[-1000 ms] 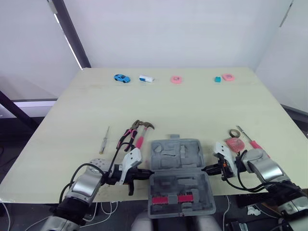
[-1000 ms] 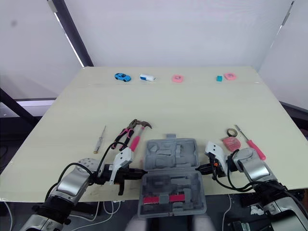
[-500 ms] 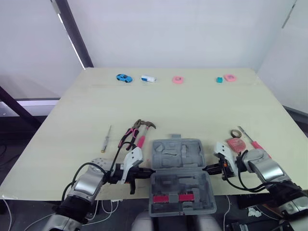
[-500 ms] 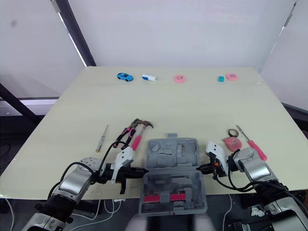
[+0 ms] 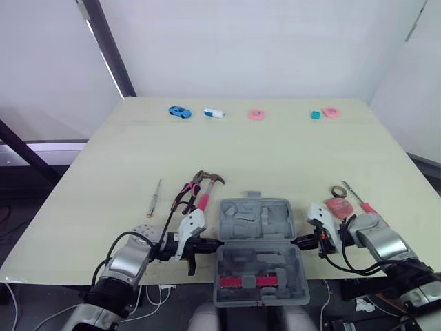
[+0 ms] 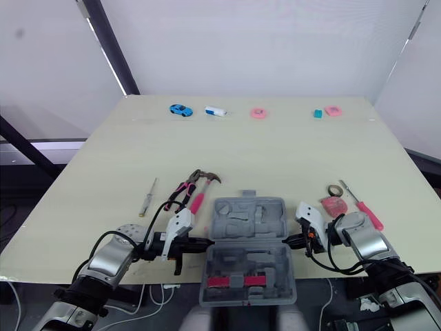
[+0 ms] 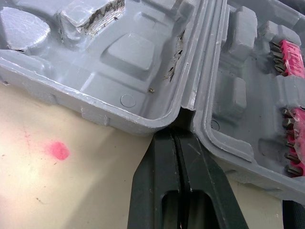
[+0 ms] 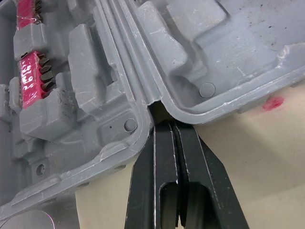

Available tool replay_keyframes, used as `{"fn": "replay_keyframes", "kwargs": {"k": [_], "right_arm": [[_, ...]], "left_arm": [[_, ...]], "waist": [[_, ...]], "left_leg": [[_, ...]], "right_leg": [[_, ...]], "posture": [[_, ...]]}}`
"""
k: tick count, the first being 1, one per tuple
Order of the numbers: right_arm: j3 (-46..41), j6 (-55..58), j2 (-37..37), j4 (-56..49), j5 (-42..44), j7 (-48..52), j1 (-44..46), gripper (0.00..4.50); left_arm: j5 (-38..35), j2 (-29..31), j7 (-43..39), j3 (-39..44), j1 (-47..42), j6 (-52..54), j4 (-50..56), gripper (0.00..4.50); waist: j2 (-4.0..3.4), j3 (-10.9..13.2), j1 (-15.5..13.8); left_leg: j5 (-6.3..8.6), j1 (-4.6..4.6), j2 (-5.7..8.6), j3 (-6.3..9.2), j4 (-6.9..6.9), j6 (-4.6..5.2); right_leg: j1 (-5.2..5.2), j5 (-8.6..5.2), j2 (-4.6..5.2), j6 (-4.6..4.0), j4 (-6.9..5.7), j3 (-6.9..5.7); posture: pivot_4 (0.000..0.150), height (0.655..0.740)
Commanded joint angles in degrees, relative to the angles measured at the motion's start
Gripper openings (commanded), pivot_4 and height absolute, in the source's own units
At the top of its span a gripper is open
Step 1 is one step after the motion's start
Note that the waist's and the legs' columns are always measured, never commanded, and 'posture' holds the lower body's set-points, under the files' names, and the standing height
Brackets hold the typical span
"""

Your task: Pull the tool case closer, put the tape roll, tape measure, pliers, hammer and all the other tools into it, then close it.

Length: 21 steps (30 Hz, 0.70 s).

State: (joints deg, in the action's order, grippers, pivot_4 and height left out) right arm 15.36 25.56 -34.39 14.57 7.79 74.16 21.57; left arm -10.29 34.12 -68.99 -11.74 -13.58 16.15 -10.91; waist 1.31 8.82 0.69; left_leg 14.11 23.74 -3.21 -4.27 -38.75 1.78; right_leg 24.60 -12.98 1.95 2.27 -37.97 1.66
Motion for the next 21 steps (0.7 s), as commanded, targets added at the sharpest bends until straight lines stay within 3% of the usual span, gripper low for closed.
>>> {"fn": "replay_keyframes", "kwargs": {"k": [1,14,21], "right_arm": [[-0.6,-0.8,-0.6,-0.3,0.4,-0.3,0.4,0.0],[-6.5,-6.2,-4.2,-0.9,2.2,-3.0,-2.8,0.0],[-16.6,-17.2,-4.8,-3.5,5.4,-8.3,-11.3,0.0]], "left_arm": [[0.3,0.2,0.9,0.1,0.2,-0.2,-0.2,0.03],[-0.2,1.9,2.6,2.2,2.7,-0.4,0.7,0.03],[-4.8,1.6,6.9,11.4,7.5,-5.9,2.7,0.03]], "waist": [[0.0,0.0,0.0],[0.0,0.0,0.0],[0.0,0.0,0.1]], "left_leg": [[0.0,0.0,0.0,0.0,0.0,0.0],[0.0,0.01,-0.01,0.02,0.02,0.0],[0.01,-0.01,-0.07,0.05,0.05,0.0]], "right_leg": [[0.0,0.0,0.0,0.0,0.0,0.0],[0.0,-0.01,0.01,-0.01,0.01,-0.02],[0.02,-0.01,-0.01,0.0,0.0,-0.03]], "posture": [[0.15,0.7395],[0.15,0.7395],[0.15,0.7395]]}}
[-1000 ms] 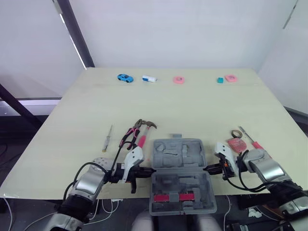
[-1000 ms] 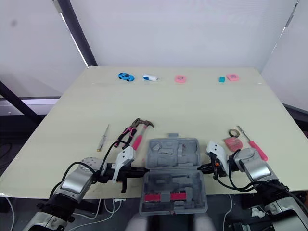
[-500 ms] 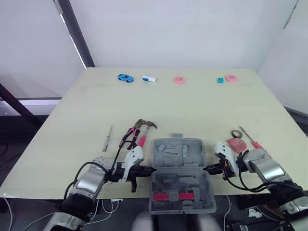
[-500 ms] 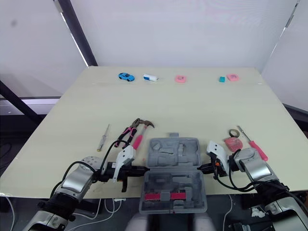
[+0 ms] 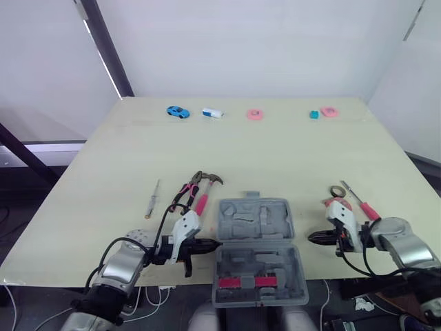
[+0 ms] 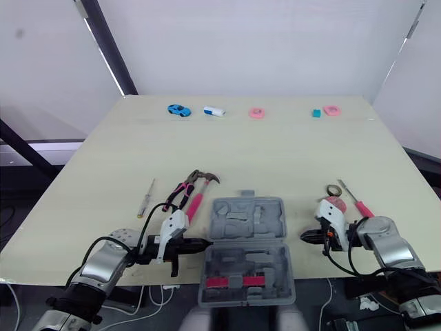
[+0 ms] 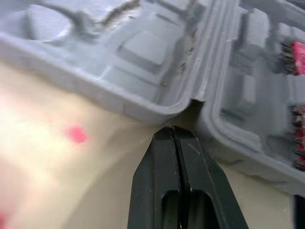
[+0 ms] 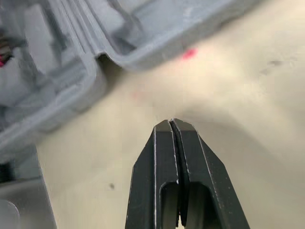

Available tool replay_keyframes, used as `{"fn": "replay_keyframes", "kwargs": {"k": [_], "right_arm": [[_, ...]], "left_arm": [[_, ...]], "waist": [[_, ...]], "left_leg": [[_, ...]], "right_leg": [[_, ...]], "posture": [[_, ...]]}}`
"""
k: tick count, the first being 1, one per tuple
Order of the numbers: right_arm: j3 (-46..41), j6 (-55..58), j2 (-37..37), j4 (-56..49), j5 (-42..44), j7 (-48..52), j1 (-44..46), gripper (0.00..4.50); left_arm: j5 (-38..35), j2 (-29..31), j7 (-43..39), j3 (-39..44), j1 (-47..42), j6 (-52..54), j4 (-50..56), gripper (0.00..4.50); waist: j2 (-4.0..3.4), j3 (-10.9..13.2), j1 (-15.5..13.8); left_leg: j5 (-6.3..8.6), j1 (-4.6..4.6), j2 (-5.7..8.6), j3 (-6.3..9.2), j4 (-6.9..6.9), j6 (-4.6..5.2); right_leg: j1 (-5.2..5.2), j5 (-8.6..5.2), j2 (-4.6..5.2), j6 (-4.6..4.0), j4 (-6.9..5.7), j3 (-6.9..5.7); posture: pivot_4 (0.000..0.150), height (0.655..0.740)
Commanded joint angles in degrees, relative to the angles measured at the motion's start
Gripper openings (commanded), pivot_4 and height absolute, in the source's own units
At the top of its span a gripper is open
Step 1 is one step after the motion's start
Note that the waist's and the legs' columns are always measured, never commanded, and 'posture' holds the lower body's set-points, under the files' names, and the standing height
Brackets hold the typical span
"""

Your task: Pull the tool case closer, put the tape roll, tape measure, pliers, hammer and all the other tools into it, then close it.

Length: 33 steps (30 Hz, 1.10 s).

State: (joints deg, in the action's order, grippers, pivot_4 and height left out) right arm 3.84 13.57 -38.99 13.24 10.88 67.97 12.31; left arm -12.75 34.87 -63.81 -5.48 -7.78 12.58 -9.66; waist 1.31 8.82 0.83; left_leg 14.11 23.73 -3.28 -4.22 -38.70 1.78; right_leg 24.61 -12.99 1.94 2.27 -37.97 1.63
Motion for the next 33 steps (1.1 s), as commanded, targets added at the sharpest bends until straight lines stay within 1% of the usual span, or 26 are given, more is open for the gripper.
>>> {"fn": "replay_keyframes", "kwargs": {"k": [1,5,8,10,13,15,16,17,20,22,23,24,25,26,33], "right_arm": [[-7.1,-6.3,-0.3,-3.3,2.9,-3.3,-4.2,0.0],[-13.5,-7.9,-0.4,-7.3,5.5,-7.1,-10.7,0.0],[-19.7,-9.3,0.9,-10.1,8.1,-10.7,-16.2,0.0],[-22.4,-10.0,1.5,-11.7,9.2,-12.2,-19.5,0.0],[-29.6,-12.4,4.8,-13.2,14.5,-12.9,-26.7,0.0],[-33.2,-13.2,6.7,-14.2,16.8,-14.0,-30.1,0.0],[-34.5,-13.6,7.4,-14.5,17.5,-14.5,-31.3,0.25],[-35.5,-13.7,7.8,-14.6,18.4,-14.4,-32.4,0.57],[-38.1,-15.4,8.2,-13.3,19.8,-13.3,-35.1,1.75],[-40.0,-16.7,8.2,-11.7,20.7,-12.8,-36.0,2.88],[-40.8,-16.7,8.0,-11.0,21.4,-12.3,-36.3,3.33],[-41.3,-17.0,7.9,-10.3,21.7,-11.9,-36.5,3.67],[-41.7,-17.2,7.6,-9.6,21.9,-11.4,-36.8,4.26],[-41.9,-17.3,7.4,-9.0,22.0,-10.9,-36.9,4.39],[-42.4,-17.7,5.5,-5.6,22.1,-8.8,-36.7,4.39]], "left_arm": [[-3.1,1.4,2.4,7.2,3.5,-2.7,2.9,0.03],[-5.9,2.9,4.6,14.4,11.4,-3.4,8.7,0.03],[-9.1,2.2,7.3,21.0,16.9,-3.7,12.4,0.03],[-9.9,1.5,9.3,24.0,18.6,-4.3,13.0,0.03],[-11.6,-0.1,11.7,28.8,21.4,-5.4,11.4,0.03],[-11.5,-0.6,12.5,30.5,23.2,-6.3,10.2,0.03],[-11.6,-0.8,12.9,31.2,23.8,-6.4,9.8,0.52],[-12.1,-1.1,13.3,32.0,24.4,-6.2,9.8,0.81],[-13.3,-1.5,13.4,33.9,26.1,-6.6,9.6,2.07],[-13.6,-1.2,12.6,34.8,27.0,-7.5,8.7,3.16],[-13.6,-0.8,11.7,35.0,27.4,-7.9,8.0,3.58],[-13.6,-0.4,11.0,35.2,27.6,-8.4,7.5,3.89],[-13.8,0.0,10.4,35.5,27.6,-8.5,7.0,4.48],[-14.1,0.3,9.9,35.8,27.4,-8.6,6.6,4.5],[-14.3,1.1,8.3,35.5,26.7,-9.1,5.6,4.5]], "waist": [[0.0,0.0,-0.1],[0.0,0.0,-0.1],[0.01,0.0,-0.2],[0.02,0.0,-0.4],[0.03,0.0,-0.7],[0.02,0.0,-0.7],[0.02,0.0,-0.5],[0.02,0.0,-0.4],[0.06,0.0,-0.1],[0.07,-0.1,-0.1],[0.06,-0.1,-0.1],[0.06,-0.1,-0.1],[0.06,-0.1,-0.1],[0.06,-0.1,-0.1],[0.02,-0.1,-0.2]], "left_leg": [[0.0,0.0,0.0,0.0,0.0,0.0],[0.01,0.03,0.0,0.05,0.02,-0.01],[0.02,0.01,-0.01,0.06,0.06,-0.01],[0.02,-0.01,-0.03,0.1,0.07,-0.01],[0.02,-0.01,-0.03,0.13,0.07,-0.01],[0.02,-0.01,-0.04,0.12,0.09,-0.02],[0.03,-0.02,-0.05,0.1,0.1,-0.02],[0.03,-0.01,-0.07,0.08,0.1,-0.02],[0.04,-0.03,-0.11,0.06,0.1,-0.05],[0.13,-0.05,-0.12,0.07,0.11,-0.19],[0.13,-0.07,-0.12,0.06,0.13,-0.2],[0.15,-0.07,-0.12,0.06,0.14,-0.24],[0.16,-0.06,-0.11,0.06,0.16,-0.25],[0.17,-0.06,-0.1,0.06,0.21,-0.26],[0.12,-0.02,-0.03,0.06,0.34,-0.18]], "right_leg": [[0.0,0.0,0.0,0.0,0.0,0.0],[0.01,0.0,0.11,0.0,0.07,0.03],[0.03,-0.01,0.2,0.01,0.12,0.06],[0.01,-0.02,0.22,0.02,0.12,0.03],[0.02,-0.14,0.22,0.19,0.12,-0.02],[0.02,-0.16,0.23,0.22,0.14,0.0],[0.02,-0.16,0.25,0.22,0.15,0.01],[0.03,-0.16,0.3,0.23,0.17,0.03],[0.05,-0.16,0.38,0.25,0.17,0.03],[0.11,-0.17,0.45,0.25,0.16,0.02],[0.11,-0.17,0.54,0.25,0.16,-0.02],[0.12,-0.17,0.7,0.25,0.16,-0.03],[0.13,-0.17,0.74,0.25,0.18,-0.05],[0.14,-0.17,0.76,0.25,0.22,-0.07],[0.14,-0.16,0.85,0.22,0.36,-0.1]], "posture": [[0.15,0.7395],[0.15,0.7395],[0.15,0.7395],[0.15,0.7395],[0.15,0.7395],[0.15,0.7395],[0.15,0.7395],[0.15,0.7395],[0.15,0.7395],[0.15,0.7395],[0.15,0.7395],[0.15,0.7395],[0.15,0.7395],[0.15,0.7395],[0.15,0.7395]]}}
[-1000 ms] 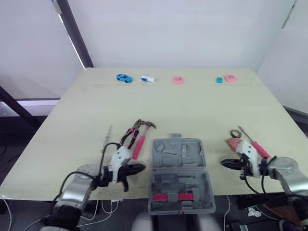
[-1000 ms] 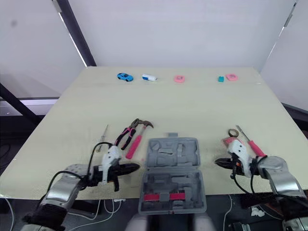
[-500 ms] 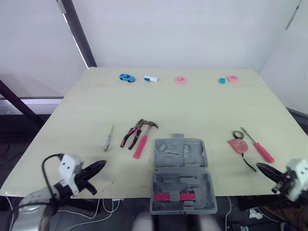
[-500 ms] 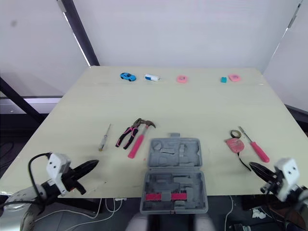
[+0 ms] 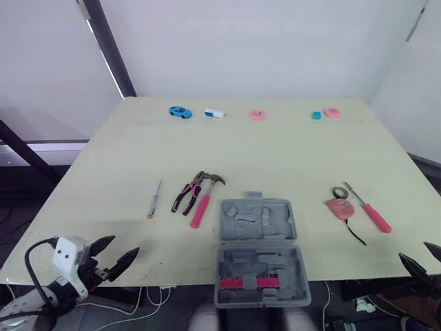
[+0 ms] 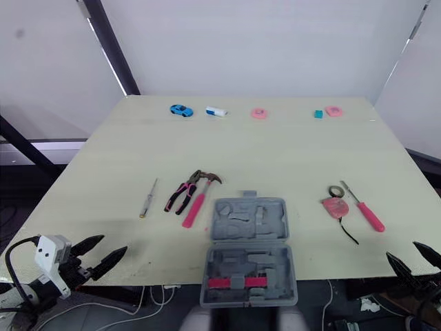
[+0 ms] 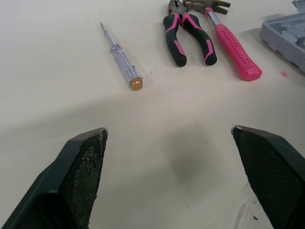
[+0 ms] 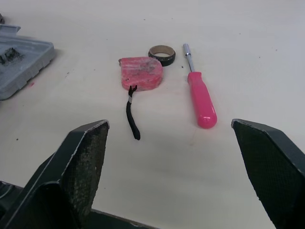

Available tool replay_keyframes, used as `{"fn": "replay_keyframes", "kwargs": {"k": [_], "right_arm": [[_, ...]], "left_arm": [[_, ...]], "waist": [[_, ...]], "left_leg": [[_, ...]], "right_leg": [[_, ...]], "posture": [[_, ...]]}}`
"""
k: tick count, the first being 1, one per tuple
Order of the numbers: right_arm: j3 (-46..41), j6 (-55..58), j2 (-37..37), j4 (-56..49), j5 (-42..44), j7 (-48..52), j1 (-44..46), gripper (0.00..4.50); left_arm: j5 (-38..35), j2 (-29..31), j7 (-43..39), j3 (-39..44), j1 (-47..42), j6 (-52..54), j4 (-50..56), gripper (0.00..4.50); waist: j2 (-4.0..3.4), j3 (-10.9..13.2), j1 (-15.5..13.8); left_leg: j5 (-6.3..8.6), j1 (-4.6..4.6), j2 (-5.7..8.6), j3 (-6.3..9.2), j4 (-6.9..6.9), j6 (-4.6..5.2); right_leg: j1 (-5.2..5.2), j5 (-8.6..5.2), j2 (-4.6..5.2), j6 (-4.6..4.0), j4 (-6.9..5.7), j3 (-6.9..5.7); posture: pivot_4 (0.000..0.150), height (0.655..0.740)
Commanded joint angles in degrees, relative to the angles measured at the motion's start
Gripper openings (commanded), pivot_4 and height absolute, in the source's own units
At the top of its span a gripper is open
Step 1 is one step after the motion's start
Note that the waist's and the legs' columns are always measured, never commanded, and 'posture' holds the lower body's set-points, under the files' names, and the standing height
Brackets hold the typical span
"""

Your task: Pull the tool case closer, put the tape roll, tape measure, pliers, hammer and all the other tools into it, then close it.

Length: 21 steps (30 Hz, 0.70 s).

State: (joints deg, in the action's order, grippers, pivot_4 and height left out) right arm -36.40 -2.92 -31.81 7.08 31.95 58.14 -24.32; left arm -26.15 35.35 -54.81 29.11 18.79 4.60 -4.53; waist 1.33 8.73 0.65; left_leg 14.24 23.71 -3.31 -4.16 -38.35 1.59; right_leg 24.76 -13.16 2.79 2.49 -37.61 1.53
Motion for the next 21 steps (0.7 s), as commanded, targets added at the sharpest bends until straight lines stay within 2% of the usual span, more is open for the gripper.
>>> {"fn": "replay_keyframes", "kwargs": {"k": [1,6,12,16,21], "right_arm": [[-2.2,-1.2,-2.0,1.0,1.0,1.2,0.2,4.39],[-0.1,1.2,-4.9,-0.3,-0.7,1.0,0.9,4.39],[5.7,9.6,-12.4,-5.0,-3.3,-0.9,8.2,4.39],[11.8,11.6,-18.4,-3.7,-8.3,-0.7,16.0,4.39],[22.4,12.0,-24.8,4.4,-15.0,3.6,31.4,4.39]], "left_arm": [[-0.9,0.6,-0.8,0.8,0.0,-1.2,0.5,4.5],[-1.4,-0.1,-1.0,0.4,-1.8,-3.0,2.3,4.5],[-3.8,0.2,-2.1,-2.7,-3.8,-1.1,9.9,4.5],[-4.6,1.1,-2.7,-5.3,-5.5,0.3,14.3,4.5],[-5.2,2.0,-3.1,-8.8,-8.9,2.9,18.8,4.5]], "waist": [[0.0,0.0,0.0],[0.0,0.0,0.0],[-0.02,0.0,0.2],[0.0,0.0,0.0],[-0.05,0.0,0.0]], "left_leg": [[0.0,0.01,0.0,0.0,0.01,0.01],[-0.01,0.0,0.01,0.0,0.0,0.03],[-0.03,-0.02,0.01,-0.18,-0.03,0.05],[-0.1,-0.01,0.05,-0.14,-0.03,0.17],[-0.11,0.02,0.19,-0.14,-0.03,0.19]], "right_leg": [[0.0,0.01,0.0,-0.02,0.02,0.0],[0.0,0.03,-0.01,-0.05,0.01,-0.01],[-0.02,0.04,0.0,-0.03,-0.04,-0.11],[-0.02,0.14,-0.08,-0.19,-0.04,-0.18],[-0.01,0.15,-0.18,-0.21,-0.03,-0.23]], "posture": [[0.15,0.7395],[0.15,0.7395],[0.15,0.7395],[0.15,0.7395],[0.15,0.7395]]}}
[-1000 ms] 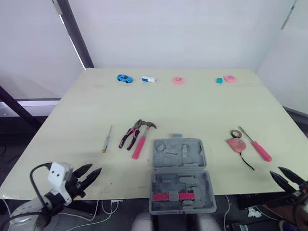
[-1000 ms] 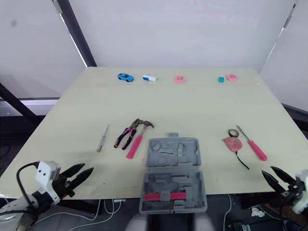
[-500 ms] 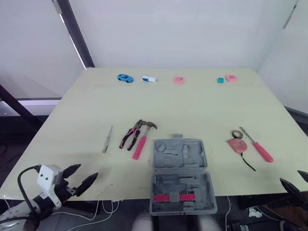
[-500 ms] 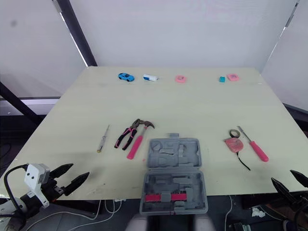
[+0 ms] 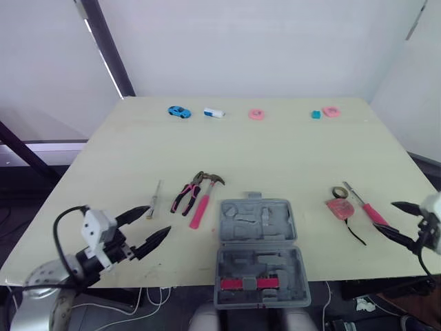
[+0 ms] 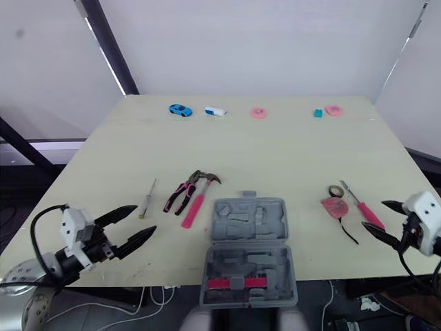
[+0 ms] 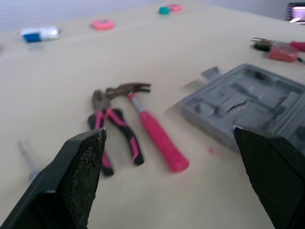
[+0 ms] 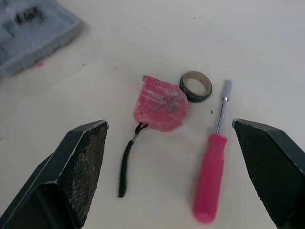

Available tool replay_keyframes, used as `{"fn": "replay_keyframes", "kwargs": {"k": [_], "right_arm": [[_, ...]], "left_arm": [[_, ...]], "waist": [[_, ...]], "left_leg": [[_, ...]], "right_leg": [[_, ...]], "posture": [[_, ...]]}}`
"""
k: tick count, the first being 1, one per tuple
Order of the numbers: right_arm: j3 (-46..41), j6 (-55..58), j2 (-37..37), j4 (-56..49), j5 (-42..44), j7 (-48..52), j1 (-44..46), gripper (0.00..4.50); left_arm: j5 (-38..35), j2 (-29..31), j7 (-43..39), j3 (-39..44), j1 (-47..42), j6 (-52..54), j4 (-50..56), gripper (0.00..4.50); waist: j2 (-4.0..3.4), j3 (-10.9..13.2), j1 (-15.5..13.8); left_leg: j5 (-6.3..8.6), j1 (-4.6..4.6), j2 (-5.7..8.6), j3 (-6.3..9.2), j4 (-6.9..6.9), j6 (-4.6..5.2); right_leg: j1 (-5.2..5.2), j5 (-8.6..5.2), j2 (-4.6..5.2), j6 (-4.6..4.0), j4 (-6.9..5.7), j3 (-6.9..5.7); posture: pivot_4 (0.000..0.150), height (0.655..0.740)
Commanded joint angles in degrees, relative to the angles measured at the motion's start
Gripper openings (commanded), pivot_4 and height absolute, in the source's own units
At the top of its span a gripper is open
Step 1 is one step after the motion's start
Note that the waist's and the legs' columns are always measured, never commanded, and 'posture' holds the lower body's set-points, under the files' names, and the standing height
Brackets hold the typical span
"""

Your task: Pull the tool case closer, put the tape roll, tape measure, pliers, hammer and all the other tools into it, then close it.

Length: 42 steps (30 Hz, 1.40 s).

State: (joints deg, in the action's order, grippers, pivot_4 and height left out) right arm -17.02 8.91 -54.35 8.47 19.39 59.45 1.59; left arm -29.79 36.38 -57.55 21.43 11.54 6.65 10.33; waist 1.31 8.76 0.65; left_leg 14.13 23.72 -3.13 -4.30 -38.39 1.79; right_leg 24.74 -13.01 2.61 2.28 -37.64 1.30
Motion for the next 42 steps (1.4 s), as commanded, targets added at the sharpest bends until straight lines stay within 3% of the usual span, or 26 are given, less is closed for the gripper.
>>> {"fn": "replay_keyframes", "kwargs": {"k": [1,8,14,22,30,42], "right_arm": [[4.2,0.0,-2.6,4.5,-3.1,3.0,7.6,4.39],[22.1,12.9,0.8,18.6,-13.5,8.2,34.7,4.39],[30.9,19.4,5.9,30.4,-20.9,9.3,46.5,4.39],[35.5,24.1,14.3,48.7,-26.9,7.5,59.1,4.39],[35.0,25.4,20.0,62.3,-29.8,1.8,66.5,4.39],[32.0,24.0,23.5,66.0,-30.1,-2.3,66.5,4.39]], "left_arm": [[-1.5,1.0,-0.2,-1.6,-2.2,1.2,4.4,4.5],[-2.4,1.0,-0.8,-7.6,-7.5,3.6,9.4,4.5],[-4.3,2.1,-1.8,-10.2,-9.0,6.7,13.2,4.5],[-6.8,2.7,-2.1,-11.9,-11.0,10.2,15.5,4.5],[-6.6,2.7,-2.2,-13.1,-11.8,10.7,16.3,4.5],[-6.4,1.9,-0.2,-12.6,-9.8,10.4,18.4,4.5]], "waist": [[-0.02,0.0,-0.1],[-0.05,0.1,0.3],[-0.07,0.1,-0.1],[-0.07,0.1,0.4],[-0.08,0.2,0.3],[-0.1,0.2,0.9]], "left_leg": [[0.0,0.01,0.01,0.0,-0.01,0.0],[-0.01,0.01,-0.02,-0.1,-0.04,0.0],[0.0,0.12,-0.05,-0.12,0.05,-0.01],[0.0,0.09,-0.04,-0.18,0.02,-0.01],[-0.01,0.09,-0.04,-0.16,0.02,-0.01],[-0.01,0.05,-0.05,-0.16,0.02,-0.02]], "right_leg": [[0.0,0.0,0.0,0.0,0.0,-0.01],[-0.01,0.02,-0.17,-0.01,-0.03,0.06],[0.01,0.01,-0.26,-0.04,0.01,-0.02],[0.01,0.02,-0.26,-0.04,-0.01,0.02],[0.01,0.03,-0.29,-0.04,-0.09,0.03],[0.01,0.03,-0.3,-0.04,-0.14,0.04]], "posture": [[0.15,0.7395],[0.15,0.7395],[0.15,0.7395],[0.15,0.7395],[0.15,0.7395],[0.15,0.7395]]}}
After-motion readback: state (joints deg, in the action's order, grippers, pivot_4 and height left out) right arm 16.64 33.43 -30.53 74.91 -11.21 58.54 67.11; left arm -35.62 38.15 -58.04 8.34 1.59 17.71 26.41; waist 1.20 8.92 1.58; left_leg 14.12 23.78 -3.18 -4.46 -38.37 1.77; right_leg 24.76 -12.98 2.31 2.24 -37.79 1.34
